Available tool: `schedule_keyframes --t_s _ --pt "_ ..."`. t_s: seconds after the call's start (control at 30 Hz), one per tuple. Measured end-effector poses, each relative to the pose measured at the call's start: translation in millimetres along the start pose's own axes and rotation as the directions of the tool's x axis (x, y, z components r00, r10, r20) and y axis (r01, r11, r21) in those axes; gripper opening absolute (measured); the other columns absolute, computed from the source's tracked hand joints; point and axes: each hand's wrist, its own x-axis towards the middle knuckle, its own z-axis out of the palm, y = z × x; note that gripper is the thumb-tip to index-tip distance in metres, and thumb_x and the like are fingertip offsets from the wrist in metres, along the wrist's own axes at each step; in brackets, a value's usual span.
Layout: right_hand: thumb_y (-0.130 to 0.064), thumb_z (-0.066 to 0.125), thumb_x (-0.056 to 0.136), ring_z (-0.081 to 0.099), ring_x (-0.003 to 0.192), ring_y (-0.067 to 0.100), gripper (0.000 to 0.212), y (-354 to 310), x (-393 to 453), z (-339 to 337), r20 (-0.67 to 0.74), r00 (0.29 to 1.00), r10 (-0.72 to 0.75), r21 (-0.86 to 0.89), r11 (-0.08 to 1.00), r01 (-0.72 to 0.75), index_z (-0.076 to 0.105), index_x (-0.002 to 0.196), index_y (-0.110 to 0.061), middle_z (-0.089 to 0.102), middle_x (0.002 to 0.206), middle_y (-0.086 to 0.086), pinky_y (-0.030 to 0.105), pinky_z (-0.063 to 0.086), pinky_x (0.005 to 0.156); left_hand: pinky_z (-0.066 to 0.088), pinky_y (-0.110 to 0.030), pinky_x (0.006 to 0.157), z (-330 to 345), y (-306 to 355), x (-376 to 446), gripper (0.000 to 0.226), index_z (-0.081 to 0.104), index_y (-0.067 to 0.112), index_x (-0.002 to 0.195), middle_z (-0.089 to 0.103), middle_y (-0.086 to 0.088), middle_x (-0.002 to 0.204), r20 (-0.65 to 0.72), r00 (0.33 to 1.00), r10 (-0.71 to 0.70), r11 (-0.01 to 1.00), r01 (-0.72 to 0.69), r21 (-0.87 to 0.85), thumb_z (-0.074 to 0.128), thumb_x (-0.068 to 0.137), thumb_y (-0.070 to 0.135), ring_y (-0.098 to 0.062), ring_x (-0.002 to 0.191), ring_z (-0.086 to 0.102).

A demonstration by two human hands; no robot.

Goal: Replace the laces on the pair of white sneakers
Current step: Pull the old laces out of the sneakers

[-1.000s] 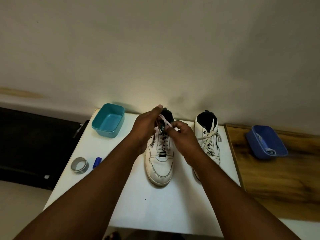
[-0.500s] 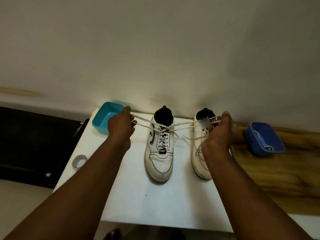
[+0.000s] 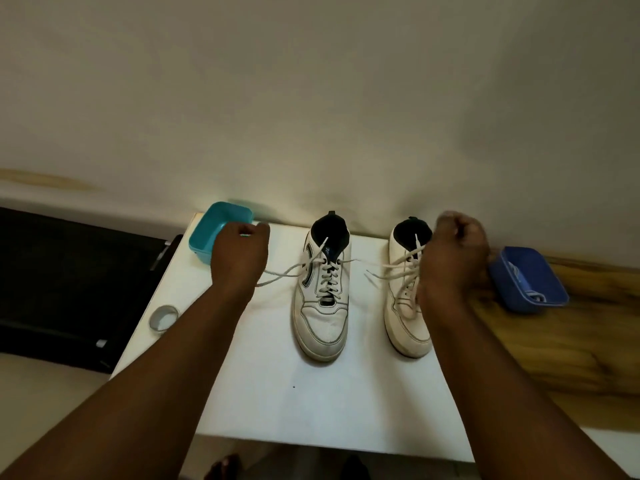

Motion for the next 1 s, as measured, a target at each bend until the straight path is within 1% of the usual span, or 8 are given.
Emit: schedule_keyframes --t_s 0.03,0.1,0.2,0.3,0.37,0.53,0.87,1.0 --pt "-0.036 0.058 0.096 0.068 0.084 0.021 0.019 8.6 -2.5 -1.8 0.148 0.988 0.04 -0.227 0.974 -0.006 0.066 0.081 -0.028 0.07 0.086 -0.002 0.038 0.055 0.068 0.041 -0.029 0.072 -1.7 -3.9 -3.7 0.026 0.066 0.017 0.102 0.065 0.003 0.093 -0.001 0.997 0.077 0.979 -0.076 0.192 0.059 0.094 0.041 -0.022 0.09 0.062" --pt "-0.051 0.053 0.094 0.068 0.088 0.026 0.035 30.9 -13.1 -10.4 0.41 0.884 0.223 -0.683 0.718 0.135 0.069 0.081 -0.023 0.069 0.088 0.002 0.032 0.05 0.066 0.04 -0.031 0.077 -4.0 -9.6 -12.5 0.024 0.065 0.024 0.113 0.066 0.003 0.103 0.034 0.978 0.207 0.848 -0.197 0.492 0.059 0.094 0.036 -0.022 0.098 0.063" --pt "-0.048 0.06 0.091 0.061 0.103 0.035 0.034 43.2 -30.0 -15.9 0.501 0.859 0.1 -0.831 0.331 0.447 0.074 0.102 -0.02 0.061 0.117 0.013 0.04 0.054 0.085 0.047 -0.036 0.078 3.1 -9.6 -17.7 0.029 0.066 0.026 0.12 0.071 0.0 0.108 0.099 0.911 0.4 0.677 -0.367 0.639 0.057 0.092 0.029 -0.026 0.099 0.065" --pt "-0.034 0.068 0.091 0.06 0.1 0.031 0.022 27.1 -36.7 2.7 0.567 0.8 -0.195 -0.689 0.419 0.591 0.076 0.106 -0.021 0.057 0.118 0.01 0.04 0.053 0.082 0.048 -0.044 0.083 24.8 0.5 -20.4 0.037 0.065 0.031 0.128 0.065 -0.004 0.115 0.291 0.757 0.585 0.524 -0.627 0.577 0.054 0.093 0.025 -0.032 0.104 0.059" --pt "-0.023 0.066 0.092 0.059 0.097 0.027 0.025 21.3 -42.3 18.2 0.658 0.71 -0.251 -0.538 0.503 0.676 0.074 0.115 -0.023 0.053 0.114 0.006 0.039 0.054 0.078 0.047 -0.044 0.087 40.1 2.9 -23.8 0.038 0.064 0.034 0.132 0.059 -0.003 0.124 0.44 0.685 0.58 0.45 -0.721 0.527 0.051 0.097 0.027 -0.031 0.112 0.053" --pt "-0.01 0.054 0.095 0.053 0.084 0.019 0.051 36.1 -45.0 30.3 0.848 0.516 -0.124 -0.361 0.578 0.732 0.059 0.139 -0.035 0.048 0.108 0.001 0.03 0.038 0.066 0.047 -0.038 0.091 57.2 -11.9 -21.8 0.033 0.064 0.031 0.131 0.049 -0.005 0.136 0.577 0.688 0.439 0.442 -0.725 0.528 0.05 0.101 0.028 -0.028 0.122 0.045" --pt "-0.021 0.061 0.095 0.063 0.086 0.027 0.054 53.3 -34.8 29.3 0.908 0.415 -0.061 -0.324 0.529 0.785 0.047 0.144 -0.04 0.047 0.127 0.004 0.032 0.04 0.063 0.049 -0.032 0.085 43.6 -14.6 -6.3 0.025 0.066 0.03 0.119 0.053 -0.002 0.119 0.613 0.658 0.437 0.565 -0.731 0.381 0.064 0.095 0.027 -0.022 0.1 0.06" --pt "-0.021 0.058 0.098 0.062 0.083 0.027 0.032 53.4 -30.8 31.6 0.889 0.452 -0.068 -0.341 0.56 0.755 0.058 0.129 -0.031 0.051 0.115 0.003 0.035 0.049 0.064 0.046 -0.029 0.079 37.9 -14.4 -0.4 0.025 0.068 0.028 0.115 0.052 -0.001 0.113 0.625 0.629 0.462 0.552 -0.756 0.353 0.061 0.094 0.018 -0.019 0.094 0.057"
